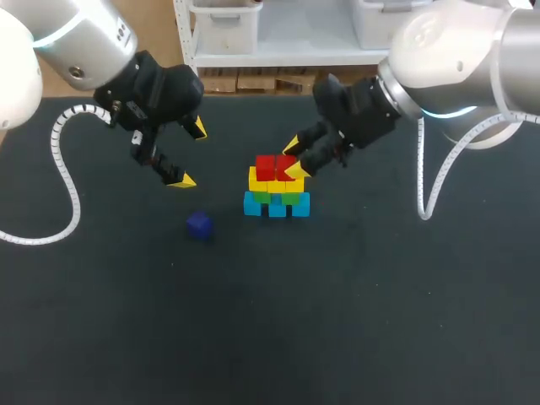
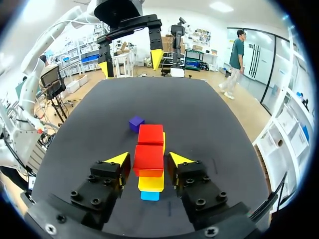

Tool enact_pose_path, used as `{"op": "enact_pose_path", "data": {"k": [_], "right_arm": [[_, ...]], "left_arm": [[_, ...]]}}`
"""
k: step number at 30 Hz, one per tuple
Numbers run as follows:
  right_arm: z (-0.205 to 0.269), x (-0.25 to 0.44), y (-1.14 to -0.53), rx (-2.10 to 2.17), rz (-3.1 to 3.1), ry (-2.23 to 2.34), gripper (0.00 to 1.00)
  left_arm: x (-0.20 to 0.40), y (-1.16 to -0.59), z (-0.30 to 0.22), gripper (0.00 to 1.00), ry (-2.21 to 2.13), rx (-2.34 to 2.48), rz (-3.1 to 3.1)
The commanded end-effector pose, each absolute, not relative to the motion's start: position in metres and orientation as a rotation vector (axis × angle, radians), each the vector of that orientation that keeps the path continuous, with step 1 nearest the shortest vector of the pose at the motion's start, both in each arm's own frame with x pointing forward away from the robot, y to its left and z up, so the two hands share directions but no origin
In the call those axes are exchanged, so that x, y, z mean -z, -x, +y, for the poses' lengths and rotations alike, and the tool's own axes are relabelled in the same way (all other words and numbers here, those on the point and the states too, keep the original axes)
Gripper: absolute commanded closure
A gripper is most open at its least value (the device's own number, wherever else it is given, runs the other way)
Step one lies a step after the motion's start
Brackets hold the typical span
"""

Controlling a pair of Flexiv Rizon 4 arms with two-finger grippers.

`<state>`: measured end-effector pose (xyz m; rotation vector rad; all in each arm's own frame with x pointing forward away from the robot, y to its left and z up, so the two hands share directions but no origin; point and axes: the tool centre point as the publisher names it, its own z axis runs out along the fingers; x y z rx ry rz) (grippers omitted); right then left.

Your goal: Place the blue cubes, place green cubes on the blue cubes, place the yellow cubes on the green cubes, then place the red cubes on the yellow cubes, and place purple cube on the red cubes.

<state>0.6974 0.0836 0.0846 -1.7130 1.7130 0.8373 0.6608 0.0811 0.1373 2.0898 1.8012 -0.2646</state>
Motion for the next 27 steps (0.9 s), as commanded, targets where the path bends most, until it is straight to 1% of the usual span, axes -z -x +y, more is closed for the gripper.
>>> {"op": "enact_pose_path", "data": {"k": [1, 3, 4, 5, 7, 14, 15, 16, 17, 18, 19, 21, 27], "right_arm": [[0.083, -0.084, -0.699, -0.841, 1.713, 1.711, 0.21], [0.082, -0.086, -0.699, -0.838, 1.712, 1.705, 0.14], [0.081, -0.088, -0.699, -0.835, 1.709, 1.698, 0.06], [0.081, -0.090, -0.699, -0.831, 1.706, 1.696, 0.02], [0.079, -0.094, -0.699, -0.823, 1.700, 1.688, 0.00], [0.069, -0.099, -0.698, -0.807, 1.705, 1.649, 0.00], [0.067, -0.100, -0.697, -0.806, 1.707, 1.642, 0.03], [0.066, -0.100, -0.697, -0.805, 1.708, 1.638, 0.10], [0.064, -0.100, -0.696, -0.801, 1.710, 1.632, 0.42], [0.062, -0.100, -0.696, -0.799, 1.712, 1.627, 0.55], [0.060, -0.100, -0.695, -0.797, 1.714, 1.621, 0.65], [0.057, -0.100, -0.694, -0.796, 1.718, 1.613, 1.00], [0.055, -0.096, -0.692, -0.800, 1.721, 1.606, 1.00]], "left_arm": [[-0.137, -0.660, 0.083, 0.00, -2.089, 0.267, 1.795], [-0.137, -0.660, 0.083, 0.00, -2.089, 0.267, 1.795], [-0.137, -0.660, 0.083, 0.00, -2.089, 0.267, 1.795], [-0.137, -0.660, 0.083, 0.00, -2.089, 0.267, 1.795], [-0.137, -0.660, 0.083, 0.00, -2.089, 0.267, 1.795], [-0.137, -0.660, 0.083, 0.00, -2.089, 0.267, 1.795], [-0.137, -0.660, 0.083, 0.00, -2.089, 0.267, 1.795], [-0.137, -0.660, 0.083, 0.00, -2.089, 0.267, 1.795], [-0.137, -0.660, 0.083, 0.00, -2.089, 0.267, 1.795], [-0.137, -0.660, 0.083, 0.00, -2.089, 0.267, 1.795], [-0.137, -0.660, 0.083, 0.00, -2.089, 0.267, 1.795], [-0.137, -0.660, 0.083, 0.00, -2.089, 0.267, 1.795], [-0.137, -0.660, 0.083, 0.00, -2.089, 0.267, 1.795]]}}
